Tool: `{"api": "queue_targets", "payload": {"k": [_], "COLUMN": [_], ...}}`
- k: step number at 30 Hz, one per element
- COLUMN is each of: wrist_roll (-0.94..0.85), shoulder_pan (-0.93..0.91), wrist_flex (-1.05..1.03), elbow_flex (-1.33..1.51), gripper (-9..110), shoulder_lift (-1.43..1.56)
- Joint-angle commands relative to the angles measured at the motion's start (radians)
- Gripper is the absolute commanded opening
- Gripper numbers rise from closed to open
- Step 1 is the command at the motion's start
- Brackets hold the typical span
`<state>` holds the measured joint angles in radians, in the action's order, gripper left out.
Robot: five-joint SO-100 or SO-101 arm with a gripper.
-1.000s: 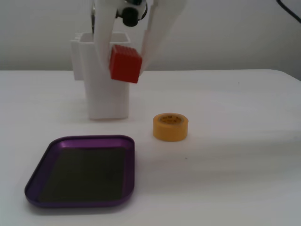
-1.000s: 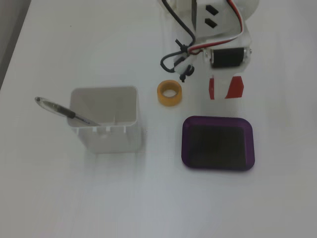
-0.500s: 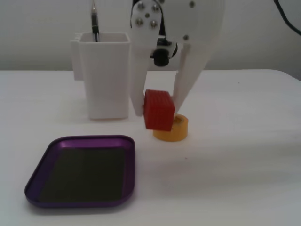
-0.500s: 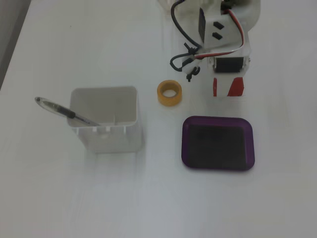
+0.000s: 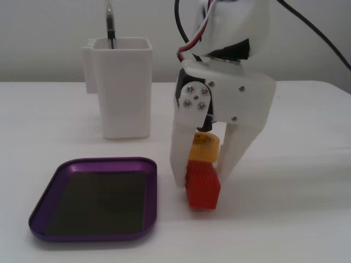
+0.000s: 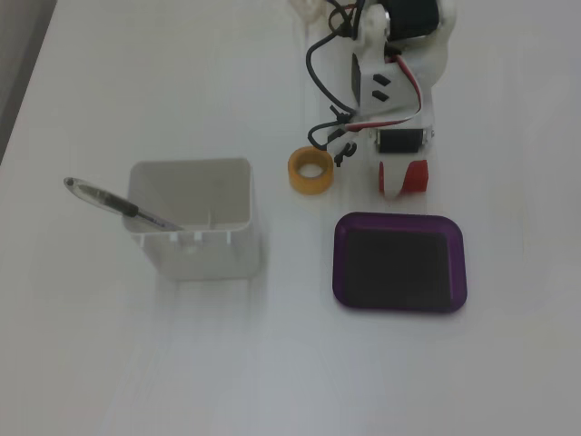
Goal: Remove the cube from the box.
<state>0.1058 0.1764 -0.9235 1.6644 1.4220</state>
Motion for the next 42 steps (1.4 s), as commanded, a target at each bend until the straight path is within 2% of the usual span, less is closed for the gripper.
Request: {"api": "queue_targets", "payload": {"k": [1, 9, 16, 22, 33, 42], "wrist_roll": [0.005, -0.003, -0.006, -0.008, -0.110, -0.112], "shoulder_pan": [-0.006, 0.003, 0.006, 0.008, -0.006, -0.008], "wrist_flex": [0.029, 0.014, -0.072, -0.121, -0.187, -0.176], "elbow_flex": [0.003, 0.015, 0.000, -0.012, 0.021, 0.460], "gripper": [-1, 1, 16, 18, 18, 18], "shoulder_lift": [0.089, 0.095, 0.100, 0.169, 0.767, 1.261]}}
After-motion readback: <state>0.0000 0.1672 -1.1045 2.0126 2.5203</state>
